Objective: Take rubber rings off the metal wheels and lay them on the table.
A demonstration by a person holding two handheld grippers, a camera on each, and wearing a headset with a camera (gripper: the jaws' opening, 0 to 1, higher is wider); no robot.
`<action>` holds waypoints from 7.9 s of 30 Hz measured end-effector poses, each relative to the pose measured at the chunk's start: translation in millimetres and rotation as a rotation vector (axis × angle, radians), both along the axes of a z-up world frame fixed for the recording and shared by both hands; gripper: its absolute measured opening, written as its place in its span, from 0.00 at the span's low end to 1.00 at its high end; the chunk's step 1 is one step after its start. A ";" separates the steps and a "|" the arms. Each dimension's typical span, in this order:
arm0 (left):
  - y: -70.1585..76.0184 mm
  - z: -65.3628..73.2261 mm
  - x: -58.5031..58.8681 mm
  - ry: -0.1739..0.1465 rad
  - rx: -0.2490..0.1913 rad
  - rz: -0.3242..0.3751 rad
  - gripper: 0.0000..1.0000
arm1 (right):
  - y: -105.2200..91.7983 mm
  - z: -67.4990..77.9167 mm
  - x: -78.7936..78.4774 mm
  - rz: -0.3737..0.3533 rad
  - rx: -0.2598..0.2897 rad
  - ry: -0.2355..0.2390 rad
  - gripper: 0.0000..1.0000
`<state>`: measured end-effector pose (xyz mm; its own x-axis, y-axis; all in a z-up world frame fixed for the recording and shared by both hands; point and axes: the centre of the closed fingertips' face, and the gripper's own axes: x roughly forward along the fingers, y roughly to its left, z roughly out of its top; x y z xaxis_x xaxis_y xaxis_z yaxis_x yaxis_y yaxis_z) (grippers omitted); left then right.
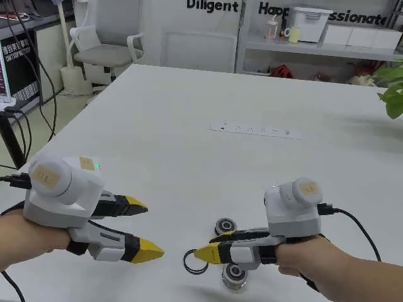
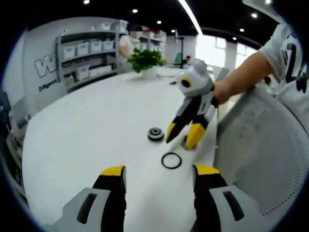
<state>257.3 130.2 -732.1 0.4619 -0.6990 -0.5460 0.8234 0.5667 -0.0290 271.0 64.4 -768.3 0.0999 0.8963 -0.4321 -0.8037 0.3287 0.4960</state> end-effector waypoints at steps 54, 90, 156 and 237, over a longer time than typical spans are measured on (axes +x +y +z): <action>-33.0 24.3 74.5 -0.048 0.066 -0.081 0.56 | -72.0 16.8 65.0 -0.119 -0.052 -0.228 0.42; -83.9 -32.0 78.0 0.044 0.078 -0.154 0.50 | -68.2 -23.1 60.5 -0.060 -0.154 -0.274 0.31; -118.3 -62.6 85.6 0.026 0.113 -0.109 0.13 | -45.5 -39.3 66.9 -0.050 -0.212 -0.312 0.24; -114.5 -62.8 85.0 -0.002 0.170 -0.075 0.12 | -48.5 -15.8 64.8 -0.208 -0.007 -0.042 0.00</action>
